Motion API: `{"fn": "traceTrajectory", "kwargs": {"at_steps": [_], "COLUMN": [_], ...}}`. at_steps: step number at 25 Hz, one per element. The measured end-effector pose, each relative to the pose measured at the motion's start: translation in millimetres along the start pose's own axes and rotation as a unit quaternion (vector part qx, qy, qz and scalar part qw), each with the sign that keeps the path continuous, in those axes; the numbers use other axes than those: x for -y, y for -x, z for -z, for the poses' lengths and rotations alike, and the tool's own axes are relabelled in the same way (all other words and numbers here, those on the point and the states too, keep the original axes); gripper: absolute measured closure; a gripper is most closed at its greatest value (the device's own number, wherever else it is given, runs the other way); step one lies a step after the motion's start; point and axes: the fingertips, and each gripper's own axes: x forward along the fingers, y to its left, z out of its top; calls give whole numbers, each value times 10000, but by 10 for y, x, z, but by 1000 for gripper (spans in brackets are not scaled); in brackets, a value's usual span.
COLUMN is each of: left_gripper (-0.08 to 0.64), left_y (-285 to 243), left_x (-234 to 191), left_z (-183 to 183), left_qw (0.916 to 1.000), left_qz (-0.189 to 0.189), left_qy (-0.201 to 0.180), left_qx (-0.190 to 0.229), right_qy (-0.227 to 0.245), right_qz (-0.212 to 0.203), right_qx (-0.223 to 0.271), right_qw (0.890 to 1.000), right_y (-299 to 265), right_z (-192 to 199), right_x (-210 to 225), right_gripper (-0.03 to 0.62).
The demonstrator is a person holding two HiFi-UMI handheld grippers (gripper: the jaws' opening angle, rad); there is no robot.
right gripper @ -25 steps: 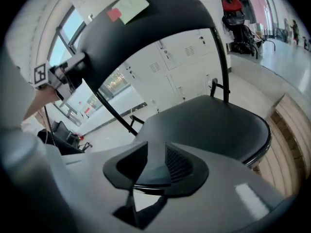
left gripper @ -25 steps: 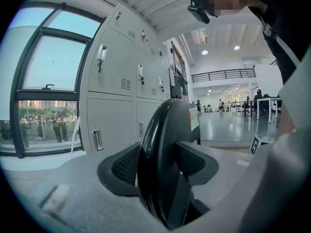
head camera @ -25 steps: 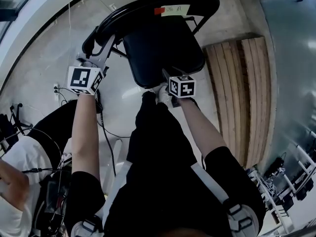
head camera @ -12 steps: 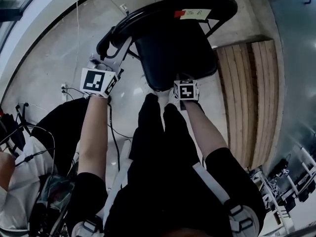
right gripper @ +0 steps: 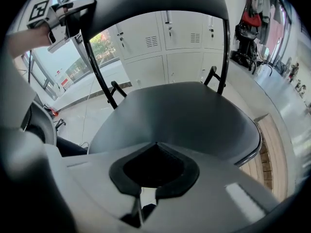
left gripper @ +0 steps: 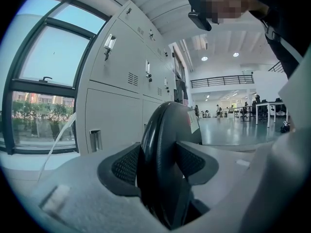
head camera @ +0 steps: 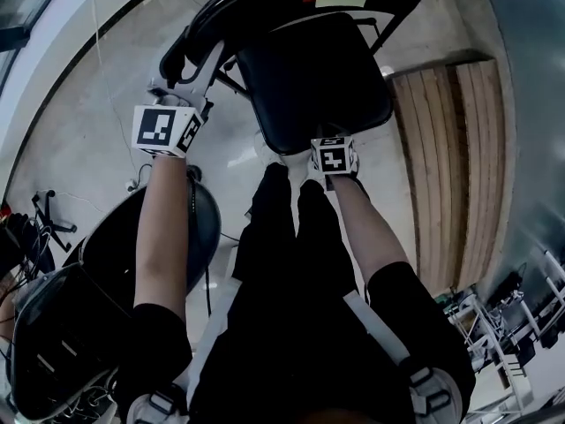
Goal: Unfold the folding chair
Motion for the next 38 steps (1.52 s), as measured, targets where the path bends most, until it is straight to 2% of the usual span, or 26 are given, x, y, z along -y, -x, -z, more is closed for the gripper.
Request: {"fn": "traceTrajectory", "kwargs": {"at_steps": [9,19,25,38], "left_gripper": [324,324,322,322], "left_y": [-310,-618,-740,-920], "left_x": [-332,-613,-707,-938], "left_z": [103,215,406,670], "left_qw": [9998,9996,9992,9982], "left_qz": [41,160,139,285], "left_qy": [56,142,362,523], "left_qx": [171,166,22,-82], "right_qy": [81,-56,-148,-193], "right_qz": [159,276,211,147], "right_qx": [-204,-485,-970,-1216], "right_qw": [9996,9984,9950,9923], "right_y": [-245,-528,-704,-1030], "right_z": [-26,5,283,445], "right_x": [23,61,90,1], "right_gripper": [588,588,588,586]}}
